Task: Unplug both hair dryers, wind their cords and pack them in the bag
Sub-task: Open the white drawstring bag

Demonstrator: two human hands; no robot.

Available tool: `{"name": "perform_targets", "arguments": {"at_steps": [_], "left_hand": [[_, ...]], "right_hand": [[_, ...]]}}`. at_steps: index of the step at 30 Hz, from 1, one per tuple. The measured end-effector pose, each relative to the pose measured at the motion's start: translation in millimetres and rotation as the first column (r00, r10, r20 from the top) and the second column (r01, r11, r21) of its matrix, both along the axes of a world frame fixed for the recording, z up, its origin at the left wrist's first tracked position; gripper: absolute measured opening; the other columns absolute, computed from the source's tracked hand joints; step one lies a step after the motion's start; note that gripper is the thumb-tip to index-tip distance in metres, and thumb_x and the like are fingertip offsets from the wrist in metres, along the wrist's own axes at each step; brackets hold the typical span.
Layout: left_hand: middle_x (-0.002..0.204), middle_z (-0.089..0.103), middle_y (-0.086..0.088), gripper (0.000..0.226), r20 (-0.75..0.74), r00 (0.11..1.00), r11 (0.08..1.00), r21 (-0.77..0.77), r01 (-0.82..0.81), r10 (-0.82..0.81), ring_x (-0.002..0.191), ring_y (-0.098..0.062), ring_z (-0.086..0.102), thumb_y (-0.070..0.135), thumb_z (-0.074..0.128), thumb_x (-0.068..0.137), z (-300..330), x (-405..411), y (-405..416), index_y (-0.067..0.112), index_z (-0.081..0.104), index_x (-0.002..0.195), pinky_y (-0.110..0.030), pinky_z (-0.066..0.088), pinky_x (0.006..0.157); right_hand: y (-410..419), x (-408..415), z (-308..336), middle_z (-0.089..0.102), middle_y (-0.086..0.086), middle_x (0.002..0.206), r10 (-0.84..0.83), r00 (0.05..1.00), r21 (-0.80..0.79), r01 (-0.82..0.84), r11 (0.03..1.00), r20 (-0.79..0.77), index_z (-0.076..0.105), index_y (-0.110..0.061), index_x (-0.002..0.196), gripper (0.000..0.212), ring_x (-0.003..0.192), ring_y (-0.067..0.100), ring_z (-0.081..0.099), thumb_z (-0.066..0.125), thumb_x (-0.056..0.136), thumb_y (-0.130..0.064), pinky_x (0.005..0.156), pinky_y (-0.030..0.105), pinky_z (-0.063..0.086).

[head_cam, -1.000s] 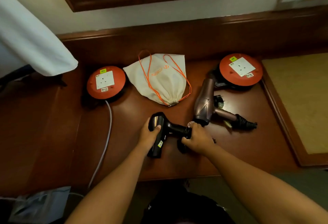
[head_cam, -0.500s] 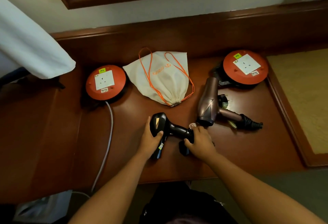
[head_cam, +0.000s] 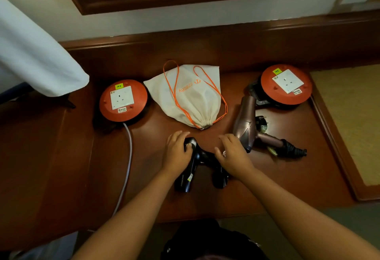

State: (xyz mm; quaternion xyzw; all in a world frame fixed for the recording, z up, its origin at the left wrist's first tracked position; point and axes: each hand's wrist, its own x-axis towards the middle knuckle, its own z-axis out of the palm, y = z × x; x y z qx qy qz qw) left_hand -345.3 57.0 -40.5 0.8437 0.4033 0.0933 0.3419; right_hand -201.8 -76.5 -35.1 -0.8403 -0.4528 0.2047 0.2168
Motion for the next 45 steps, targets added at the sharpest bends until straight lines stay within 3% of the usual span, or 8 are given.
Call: {"name": "perform_targets", "arguments": {"at_steps": [5,17,26,28,32,37,41,45], "left_hand": [[0.123,0.059,-0.008,0.034,-0.017,0.995,0.995,0.017,0.098,-0.097,0.123,-0.025,0.043,0.012,0.056,0.09,-1,31,27,0.01,0.06,0.123,-0.026,0.032,0.101],[0.122,0.059,-0.012,0.036,-0.424,0.837,0.936,-0.109,0.333,-0.347,0.114,-0.034,0.051,0.016,0.047,0.089,-31,92,87,0.015,0.06,0.123,-0.046,0.047,0.093],[0.102,0.067,-0.007,0.029,-0.298,0.901,0.949,-0.118,0.293,-0.315,0.098,-0.03,0.059,0.025,0.057,0.083,-31,82,85,0.017,0.066,0.109,-0.044,0.051,0.083],[0.097,0.067,-0.005,0.027,-0.246,0.93,0.961,-0.052,0.27,-0.275,0.095,-0.028,0.059,0.032,0.059,0.084,-25,78,81,0.017,0.067,0.104,-0.044,0.051,0.081],[0.113,0.06,-0.01,0.038,-0.155,0.978,0.975,0.153,0.163,-0.14,0.109,-0.029,0.049,0.033,0.063,0.088,-3,71,65,0.011,0.064,0.119,-0.041,0.042,0.094],[0.111,0.055,-0.01,0.039,0.115,0.992,0.924,0.383,-0.004,-0.044,0.107,-0.022,0.046,0.034,0.063,0.08,37,63,47,0.011,0.062,0.111,-0.035,0.042,0.091],[0.107,0.06,-0.004,0.042,0.082,0.993,0.933,0.356,0.049,-0.083,0.102,-0.023,0.052,0.046,0.047,0.084,70,61,45,0.014,0.061,0.108,-0.034,0.045,0.084],[0.114,0.059,-0.003,0.038,0.015,0.997,0.943,0.327,0.068,-0.077,0.109,-0.022,0.049,0.044,0.054,0.092,101,63,46,0.014,0.06,0.115,-0.03,0.036,0.088]], "right_hand": [[45,22,-3,0.056,0.017,0.113,0.104,0.994,-0.023,-0.103,0.994,0.03,0.055,-0.001,0.12,0.038,0.107,0.034,0.051,0.056,0.087,-0.02,0.092,0.043,0.044],[106,67,-45,0.056,0.017,0.112,0.368,0.921,-0.194,-0.341,0.92,0.129,0.058,-0.002,0.112,0.033,0.102,0.037,0.05,0.054,0.078,-0.004,0.082,0.041,0.041],[113,73,-41,0.056,0.015,0.106,0.295,0.952,-0.154,-0.28,0.948,0.086,0.06,-0.008,0.11,0.025,0.102,0.033,0.051,0.055,0.089,-0.021,0.08,0.039,0.041],[112,72,-33,0.059,0.015,0.103,0.235,0.969,-0.088,-0.229,0.97,0.074,0.063,-0.008,0.109,0.026,0.099,0.033,0.054,0.06,0.088,-0.024,0.08,0.039,0.042],[106,67,-2,0.061,0.014,0.099,0.156,0.985,0.063,-0.161,0.985,0.077,0.067,-0.008,0.103,0.026,0.097,0.034,0.056,0.064,0.084,-0.025,0.081,0.038,0.042],[93,59,43,0.058,0.016,0.112,0.05,0.981,0.292,-0.104,0.951,0.188,0.07,-0.007,0.093,0.023,0.107,0.035,0.053,0.069,0.077,-0.024,0.087,0.041,0.042],[91,56,77,0.062,0.01,0.112,0.103,0.985,0.295,-0.139,0.945,0.136,0.066,-0.007,0.107,0.026,0.108,0.027,0.055,0.064,0.087,-0.023,0.091,0.041,0.047],[88,52,103,0.064,0.01,0.106,0.11,0.987,0.333,-0.144,0.932,0.12,0.064,-0.006,0.112,0.027,0.099,0.026,0.059,0.06,0.091,-0.023,0.081,0.036,0.049]]}}
